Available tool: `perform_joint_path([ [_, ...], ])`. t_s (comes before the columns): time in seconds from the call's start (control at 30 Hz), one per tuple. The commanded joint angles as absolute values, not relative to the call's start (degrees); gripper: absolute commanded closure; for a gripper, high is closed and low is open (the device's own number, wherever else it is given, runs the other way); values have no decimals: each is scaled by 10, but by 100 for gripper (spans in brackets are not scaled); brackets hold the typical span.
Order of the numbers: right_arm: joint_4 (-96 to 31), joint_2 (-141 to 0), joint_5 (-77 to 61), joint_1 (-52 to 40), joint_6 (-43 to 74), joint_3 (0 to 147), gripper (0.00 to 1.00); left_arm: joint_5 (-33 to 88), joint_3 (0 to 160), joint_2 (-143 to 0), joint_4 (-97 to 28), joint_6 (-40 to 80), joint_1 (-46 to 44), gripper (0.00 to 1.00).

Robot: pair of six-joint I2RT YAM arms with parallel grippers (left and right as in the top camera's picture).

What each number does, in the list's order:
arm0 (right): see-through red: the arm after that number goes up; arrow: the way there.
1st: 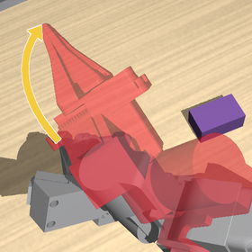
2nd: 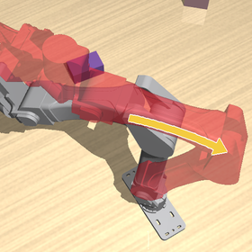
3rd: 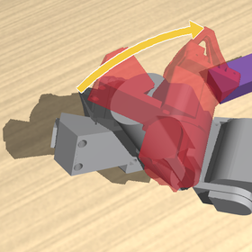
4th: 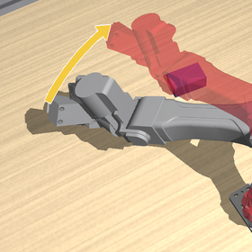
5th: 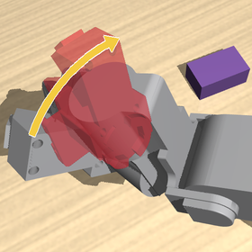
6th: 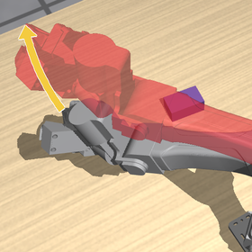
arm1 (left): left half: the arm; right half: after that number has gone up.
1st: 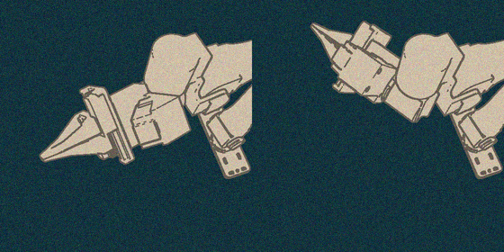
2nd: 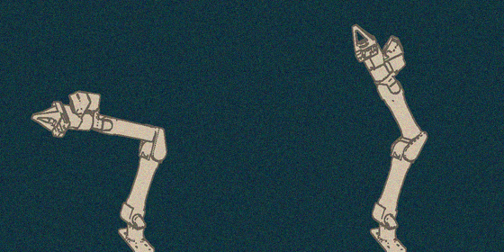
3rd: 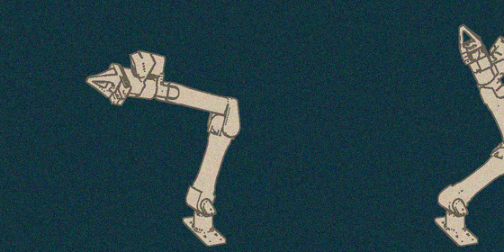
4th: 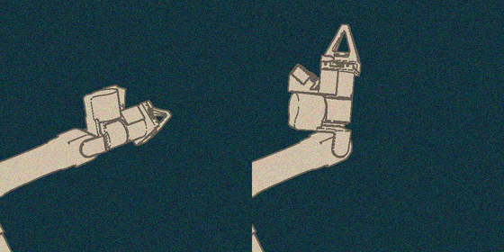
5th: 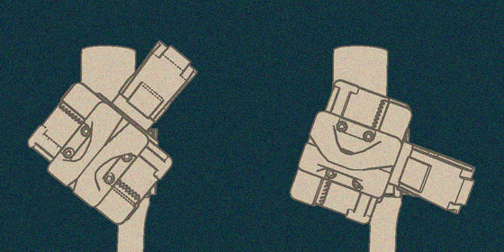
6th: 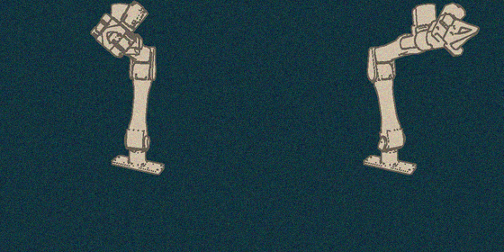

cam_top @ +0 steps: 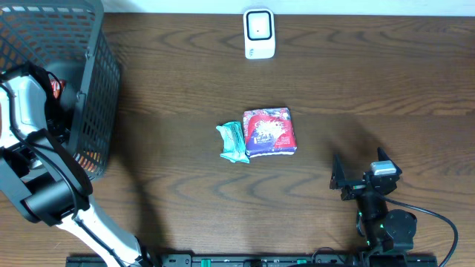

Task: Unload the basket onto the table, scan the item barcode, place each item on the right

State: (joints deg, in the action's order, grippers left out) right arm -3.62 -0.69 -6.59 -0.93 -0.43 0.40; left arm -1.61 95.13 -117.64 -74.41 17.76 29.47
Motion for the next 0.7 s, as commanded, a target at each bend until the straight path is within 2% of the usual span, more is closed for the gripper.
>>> perform_joint_path([
  [0.0, -38, -5, -65, -8, 4, 3, 1, -14, 988, -1172, -759, 172, 293, 21],
  [0.1, -38, -5, -65, -8, 4, 3, 1, 21, 1023, -1163, -771, 172, 293, 33],
  [0.2, -38, -5, -65, -8, 4, 3, 1, 57, 1051, -1146, -776, 172, 293, 37],
  [0.57, -38, -5, -65, -8, 4, 3, 1, 64, 1080, -1025, -706, 172, 293, 37],
  [0.67, -39, -5, -65, -8, 4, 3, 1, 33, 1079, -1027, -703, 172, 293, 29],
])
